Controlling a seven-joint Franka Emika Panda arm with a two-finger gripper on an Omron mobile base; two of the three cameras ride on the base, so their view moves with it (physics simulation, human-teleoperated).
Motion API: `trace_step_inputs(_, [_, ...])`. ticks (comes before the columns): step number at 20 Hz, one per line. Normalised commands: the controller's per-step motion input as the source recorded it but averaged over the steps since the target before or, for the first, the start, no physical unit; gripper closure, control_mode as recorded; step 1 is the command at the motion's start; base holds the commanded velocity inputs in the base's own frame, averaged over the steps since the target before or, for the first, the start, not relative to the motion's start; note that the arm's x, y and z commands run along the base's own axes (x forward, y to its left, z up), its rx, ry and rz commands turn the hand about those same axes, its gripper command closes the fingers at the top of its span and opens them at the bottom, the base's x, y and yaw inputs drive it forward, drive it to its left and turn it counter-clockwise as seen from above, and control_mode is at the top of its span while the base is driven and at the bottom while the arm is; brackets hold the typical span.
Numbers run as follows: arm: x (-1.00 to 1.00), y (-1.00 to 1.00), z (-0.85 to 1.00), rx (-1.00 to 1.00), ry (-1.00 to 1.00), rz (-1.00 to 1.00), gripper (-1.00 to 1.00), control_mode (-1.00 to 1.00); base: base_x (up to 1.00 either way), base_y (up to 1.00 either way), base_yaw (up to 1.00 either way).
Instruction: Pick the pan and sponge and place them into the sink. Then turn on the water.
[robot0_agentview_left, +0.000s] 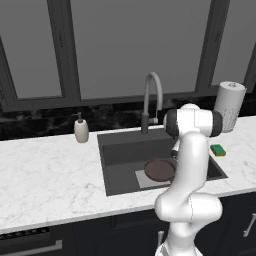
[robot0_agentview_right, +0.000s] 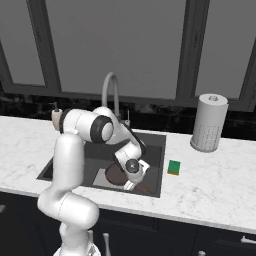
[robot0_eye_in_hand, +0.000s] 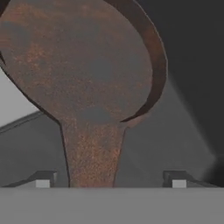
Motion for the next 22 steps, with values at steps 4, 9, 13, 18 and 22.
trace_step_inputs(4, [-0.13, 0.00, 0.96, 0.09, -0.20, -0.01, -1.00, -1.00, 0.00, 0.00, 0.00])
trace_step_inputs(9, [-0.08, -0.11, 1.00, 0.11, -0.06, -0.03, -1.00, -1.00, 0.00, 0.00, 0.00])
trace_step_inputs(13, [0.00, -0.27, 1.00, 0.14, 0.04, -0.01, -1.00, -1.00, 0.00, 0.00, 0.00])
trace_step_inputs(18, [0.00, -0.28, 1.00, 0.12, 0.12, -0.03, -1.00, -1.00, 0.00, 0.00, 0.00])
trace_step_inputs(22, [0.00, -0.28, 1.00, 0.09, 0.17, -0.07, -1.00, -1.00, 0.00, 0.00, 0.00])
